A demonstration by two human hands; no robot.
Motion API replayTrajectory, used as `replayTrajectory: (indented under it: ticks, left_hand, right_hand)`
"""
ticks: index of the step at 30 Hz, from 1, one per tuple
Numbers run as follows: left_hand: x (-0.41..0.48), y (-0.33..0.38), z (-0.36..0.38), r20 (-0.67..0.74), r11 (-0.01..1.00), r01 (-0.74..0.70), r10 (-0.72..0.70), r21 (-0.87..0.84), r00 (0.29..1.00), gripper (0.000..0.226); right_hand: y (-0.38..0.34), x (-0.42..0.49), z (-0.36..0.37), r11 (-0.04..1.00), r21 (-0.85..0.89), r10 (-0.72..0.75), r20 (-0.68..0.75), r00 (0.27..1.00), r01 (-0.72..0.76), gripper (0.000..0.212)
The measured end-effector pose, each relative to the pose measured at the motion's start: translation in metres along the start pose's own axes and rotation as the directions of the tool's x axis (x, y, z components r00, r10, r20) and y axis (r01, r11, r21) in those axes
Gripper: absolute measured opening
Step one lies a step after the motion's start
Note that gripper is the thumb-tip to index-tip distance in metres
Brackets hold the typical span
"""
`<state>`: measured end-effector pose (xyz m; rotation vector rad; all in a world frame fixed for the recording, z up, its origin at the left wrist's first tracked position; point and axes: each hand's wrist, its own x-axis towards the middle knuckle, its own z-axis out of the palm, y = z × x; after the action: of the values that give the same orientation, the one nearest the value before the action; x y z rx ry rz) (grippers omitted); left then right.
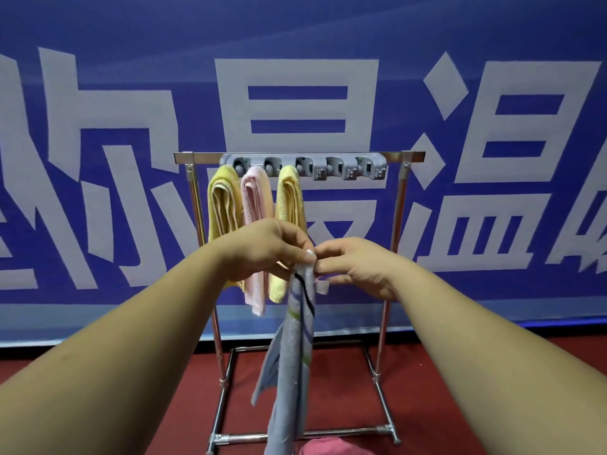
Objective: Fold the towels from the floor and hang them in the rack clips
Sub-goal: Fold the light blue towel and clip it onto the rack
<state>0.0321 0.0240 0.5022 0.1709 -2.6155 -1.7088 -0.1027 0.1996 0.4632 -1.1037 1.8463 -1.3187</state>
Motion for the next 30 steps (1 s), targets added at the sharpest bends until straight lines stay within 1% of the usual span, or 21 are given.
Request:
replayTrajectory:
  ticks: [2, 4, 7, 9, 11, 12, 14, 16, 18, 20, 23, 24, 26, 27, 28, 29, 30]
  left_hand:
    - [-0.003, 0.009, -0.006, 0.025, 1.000, -0.016, 0.016, 0.005, 1.000, 0.019]
    - [-0.008, 0.013, -0.014, 0.035, 1.000, -0.030, 0.030, 0.002, 0.999, 0.015]
    - [-0.015, 0.015, -0.025, 0.015, 0.998, -0.055, 0.055, -0.032, 0.998, 0.009]
    - [-0.017, 0.016, -0.029, -0.007, 0.995, -0.071, 0.070, -0.077, 0.997, 0.010]
    - [-0.018, 0.017, -0.032, -0.026, 0.989, -0.090, 0.088, -0.118, 0.996, 0.010]
    - [-0.019, 0.018, -0.032, -0.032, 0.986, -0.099, 0.096, -0.138, 0.995, 0.010]
    - [-0.020, 0.021, -0.032, -0.043, 0.981, -0.111, 0.106, -0.161, 0.993, 0.010]
    - [-0.021, 0.023, -0.033, -0.067, 0.980, -0.125, 0.116, -0.157, 0.991, 0.011]
    - [-0.020, 0.026, -0.035, -0.114, 0.976, -0.150, 0.133, -0.159, 0.985, 0.014]
    - [-0.018, 0.027, -0.037, -0.182, 0.969, -0.180, 0.149, -0.169, 0.972, 0.016]
    - [-0.016, 0.029, -0.040, -0.268, 0.946, -0.239, 0.177, -0.220, 0.947, 0.016]
    - [-0.016, 0.030, -0.040, -0.294, 0.938, -0.260, 0.187, -0.231, 0.937, 0.014]
    - [-0.017, 0.030, -0.043, -0.360, 0.925, -0.289, 0.189, -0.247, 0.914, 0.005]
    - [-0.018, 0.031, -0.045, -0.397, 0.918, -0.300, 0.181, -0.261, 0.900, 0.002]
    - [-0.019, 0.030, -0.047, -0.436, 0.909, -0.314, 0.174, -0.273, 0.883, 0.003]
    - [-0.020, 0.029, -0.049, -0.473, 0.902, -0.327, 0.166, -0.281, 0.865, 0.004]
    - [-0.021, 0.028, -0.050, -0.508, 0.898, -0.335, 0.155, -0.285, 0.848, 0.006]
  right_hand:
    - [-0.004, 0.006, 0.007, 0.996, 0.062, -0.069, 0.045, 0.997, 0.066, 0.024]
    - [-0.002, 0.011, 0.008, 0.992, 0.090, -0.094, 0.065, 0.993, 0.088, 0.023]
    - [-0.002, 0.013, 0.010, 0.996, 0.025, -0.090, 0.085, 0.992, 0.088, 0.024]
    - [-0.003, 0.014, 0.014, 0.996, -0.012, -0.089, 0.094, 0.992, 0.090, 0.032]
    - [-0.003, 0.016, 0.019, 0.994, 0.012, -0.110, 0.096, 0.989, 0.109, 0.039]
    - [-0.003, 0.016, 0.021, 0.992, 0.043, -0.121, 0.095, 0.988, 0.118, 0.039]
    - [-0.007, 0.016, 0.022, 0.989, 0.070, -0.138, 0.096, 0.986, 0.131, 0.032]
    - [-0.009, 0.017, 0.021, 0.990, 0.032, -0.140, 0.083, 0.987, 0.138, 0.026]
    - [-0.011, 0.017, 0.022, 0.992, 0.012, -0.129, 0.077, 0.989, 0.129, 0.032]
    - [-0.009, 0.016, 0.024, 0.994, 0.000, -0.105, 0.078, 0.991, 0.106, 0.032]
    - [0.003, 0.013, 0.022, 0.996, -0.068, -0.058, 0.077, 0.995, 0.063, 0.027]
    - [0.009, 0.011, 0.018, 0.992, -0.114, -0.040, 0.080, 0.996, 0.049, 0.024]
    - [0.023, 0.004, 0.008, 0.968, -0.253, 0.019, 0.053, 0.998, -0.005, 0.012]
    - [0.031, 0.001, 0.002, 0.948, -0.317, 0.051, 0.022, 0.998, -0.042, 0.018]
    - [0.039, -0.003, -0.005, 0.925, -0.371, 0.078, -0.027, 0.997, -0.083, 0.032]
    - [0.048, -0.007, -0.012, 0.906, -0.404, 0.098, -0.089, 0.991, -0.126, 0.042]
    - [0.056, -0.012, -0.020, 0.892, -0.424, 0.108, -0.140, 0.984, -0.158, 0.048]
